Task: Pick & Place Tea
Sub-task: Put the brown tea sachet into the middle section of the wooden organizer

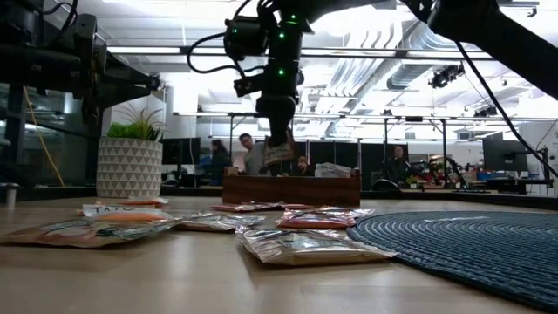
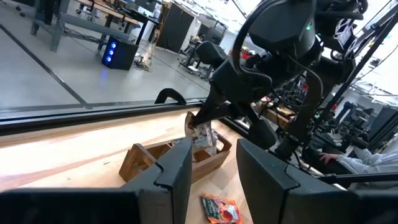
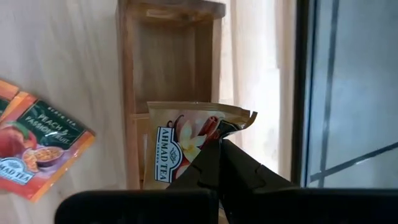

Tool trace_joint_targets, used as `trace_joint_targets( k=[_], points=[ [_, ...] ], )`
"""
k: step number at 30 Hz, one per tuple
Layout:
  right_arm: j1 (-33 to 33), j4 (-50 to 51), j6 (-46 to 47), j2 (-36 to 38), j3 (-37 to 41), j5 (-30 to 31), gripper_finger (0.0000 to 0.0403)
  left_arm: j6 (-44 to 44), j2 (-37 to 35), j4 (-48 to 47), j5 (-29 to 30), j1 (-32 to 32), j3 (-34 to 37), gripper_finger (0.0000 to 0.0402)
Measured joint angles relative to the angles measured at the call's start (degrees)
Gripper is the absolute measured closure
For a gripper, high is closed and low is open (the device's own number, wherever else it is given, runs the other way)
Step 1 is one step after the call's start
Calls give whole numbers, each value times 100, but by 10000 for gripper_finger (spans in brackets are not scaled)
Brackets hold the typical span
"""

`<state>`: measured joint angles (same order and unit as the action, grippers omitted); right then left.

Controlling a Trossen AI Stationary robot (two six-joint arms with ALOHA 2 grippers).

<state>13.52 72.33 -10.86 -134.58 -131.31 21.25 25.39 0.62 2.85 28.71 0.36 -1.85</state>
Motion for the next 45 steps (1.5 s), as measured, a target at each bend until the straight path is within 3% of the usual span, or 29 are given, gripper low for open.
trace_joint_targets(
  k=[9,14,33,40,45],
  points=[
    [9,47,260,53,0,-360,403,0,0,0,0,-1,0,278],
    [28,95,290,200,-2,-244,403,0,0,0,2,1,0,278],
    [310,190,-284,529,-4,-724,402,-2,0,0,-13,0,-1,278],
    [294,394,-174,668,-2,-1207,402,0,-2,0,-9,-1,-1,278],
    [170,-134,-54,1021,937,-1479,402,-2,-2,0,-11,1,0,278]
  ],
)
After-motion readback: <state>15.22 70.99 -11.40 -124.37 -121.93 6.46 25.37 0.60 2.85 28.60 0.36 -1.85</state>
